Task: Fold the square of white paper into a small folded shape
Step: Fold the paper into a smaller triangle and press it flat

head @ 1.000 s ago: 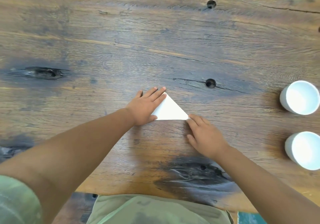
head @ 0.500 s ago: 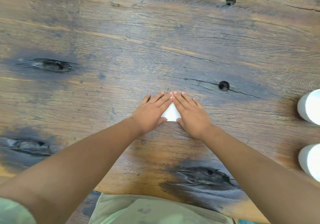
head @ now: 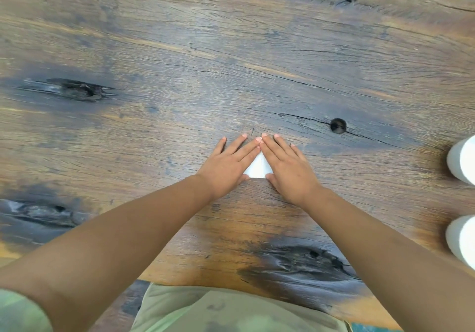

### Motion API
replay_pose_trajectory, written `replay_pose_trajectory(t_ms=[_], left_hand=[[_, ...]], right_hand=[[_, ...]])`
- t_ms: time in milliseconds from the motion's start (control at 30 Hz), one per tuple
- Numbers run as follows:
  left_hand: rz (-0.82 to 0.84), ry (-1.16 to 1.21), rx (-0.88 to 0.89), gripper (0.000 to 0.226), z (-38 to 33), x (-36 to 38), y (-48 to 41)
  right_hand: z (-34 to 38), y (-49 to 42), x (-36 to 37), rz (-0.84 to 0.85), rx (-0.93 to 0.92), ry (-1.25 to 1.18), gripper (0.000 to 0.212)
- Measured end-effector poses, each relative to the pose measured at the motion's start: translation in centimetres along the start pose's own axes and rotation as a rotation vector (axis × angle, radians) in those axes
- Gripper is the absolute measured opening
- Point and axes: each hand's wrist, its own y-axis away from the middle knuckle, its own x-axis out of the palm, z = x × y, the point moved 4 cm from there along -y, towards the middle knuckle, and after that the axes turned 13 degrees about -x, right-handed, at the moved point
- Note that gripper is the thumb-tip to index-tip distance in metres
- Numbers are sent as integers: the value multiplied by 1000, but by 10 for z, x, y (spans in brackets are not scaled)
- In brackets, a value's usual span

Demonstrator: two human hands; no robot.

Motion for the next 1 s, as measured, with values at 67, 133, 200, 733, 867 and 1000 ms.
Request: replay_pose_trajectory(t_ms=[67,133,200,733,867,1000], left_hand=[[-4,0,-4,75,0,1,3],[-7,5,-6,73,1,2,7],[-9,6,-9,73,3,4,11],[-9,13,-60,81,38,52,96],[46,5,-78,87,37,54,102],[97,-24,-89,94,34,55,101]], right_hand=[[0,0,0,1,0,2,85],[1,0,-1,5,2,-4,85],[1,0,-1,7,6,-8,84],[1,-2,0,32,16,-4,83],[0,-2,0,40,4,6,83],[-2,-2,3,34,-2,3,83]])
